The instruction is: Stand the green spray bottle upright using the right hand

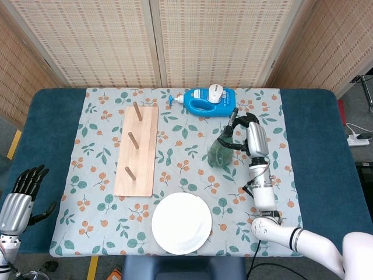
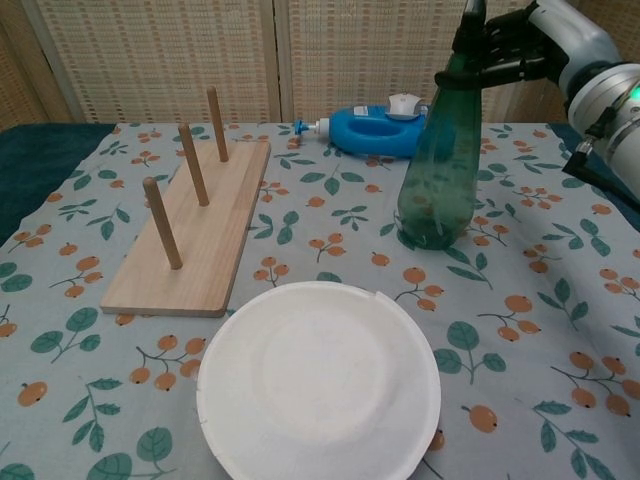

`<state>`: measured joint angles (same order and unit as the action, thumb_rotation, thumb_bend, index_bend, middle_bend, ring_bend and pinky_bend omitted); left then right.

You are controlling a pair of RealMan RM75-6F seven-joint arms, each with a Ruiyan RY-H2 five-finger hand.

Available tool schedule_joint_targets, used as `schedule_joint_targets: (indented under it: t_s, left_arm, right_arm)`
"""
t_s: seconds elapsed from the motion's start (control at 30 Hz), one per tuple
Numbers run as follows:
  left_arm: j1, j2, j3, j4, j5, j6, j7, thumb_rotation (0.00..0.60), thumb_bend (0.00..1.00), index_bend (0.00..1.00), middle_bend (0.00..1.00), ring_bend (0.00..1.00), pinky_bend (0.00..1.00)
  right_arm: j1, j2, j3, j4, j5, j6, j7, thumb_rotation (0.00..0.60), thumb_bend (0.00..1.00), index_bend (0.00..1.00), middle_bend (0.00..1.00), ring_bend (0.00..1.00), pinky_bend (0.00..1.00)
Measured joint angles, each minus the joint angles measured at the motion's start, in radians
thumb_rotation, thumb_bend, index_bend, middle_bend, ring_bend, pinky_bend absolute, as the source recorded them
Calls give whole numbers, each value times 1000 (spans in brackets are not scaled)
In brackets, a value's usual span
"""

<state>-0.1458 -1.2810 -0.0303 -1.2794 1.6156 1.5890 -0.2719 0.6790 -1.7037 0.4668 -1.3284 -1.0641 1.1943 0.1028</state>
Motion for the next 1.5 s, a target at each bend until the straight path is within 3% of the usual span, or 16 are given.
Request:
schedule_joint_targets:
  t_s: [0.2, 0.4, 0.73, 1.0, 1.07, 1.17, 1.33, 1.5]
  left_arm:
    - [0, -1, 3, 0, 5, 2, 3, 600, 285, 0, 0, 0, 0]
    - [0, -2, 6, -3, 10, 4, 9, 600, 285, 0, 0, 0, 0]
    - [-1, -1, 6, -5, 10, 3, 9, 600, 285, 0, 0, 0, 0]
    - [-2, -1, 6, -2, 9, 2, 3, 600, 285, 0, 0, 0, 0]
    - [-1, -2, 8, 0, 10, 2, 4, 600, 285, 0, 0, 0, 0]
    - [0, -3, 9, 1, 10, 2, 3, 600, 285, 0, 0, 0, 0]
    - [-2, -3, 12, -2, 17, 1, 9, 600, 285, 0, 0, 0, 0]
    - [-4, -2, 14, -5, 17, -5, 13, 600, 284, 0, 0, 0, 0]
  right_arm:
    - [-10, 15, -12, -10, -4, -13, 8, 600, 124, 665, 547, 276, 143]
    - [-19, 46, -24, -30, -13, -40, 26, 600, 4, 460, 523, 199, 139]
    - [-23, 64, -37, -35, -18, -65, 36, 600, 0, 380, 426, 124, 129]
    - [-27, 94, -50, -62, 0, -100, 19, 600, 0, 234, 325, 49, 92]
    - [-29, 107, -56, -73, 8, -111, 5, 600, 0, 139, 270, 14, 59]
    - [-33, 142, -73, -98, 28, -138, -41, 600, 0, 11, 168, 0, 5]
    - [-41, 246, -119, -177, 102, -185, -205, 600, 0, 0, 51, 0, 0]
    - [-42, 369, -199, -270, 201, -197, -455, 600, 0, 0, 10, 0, 0]
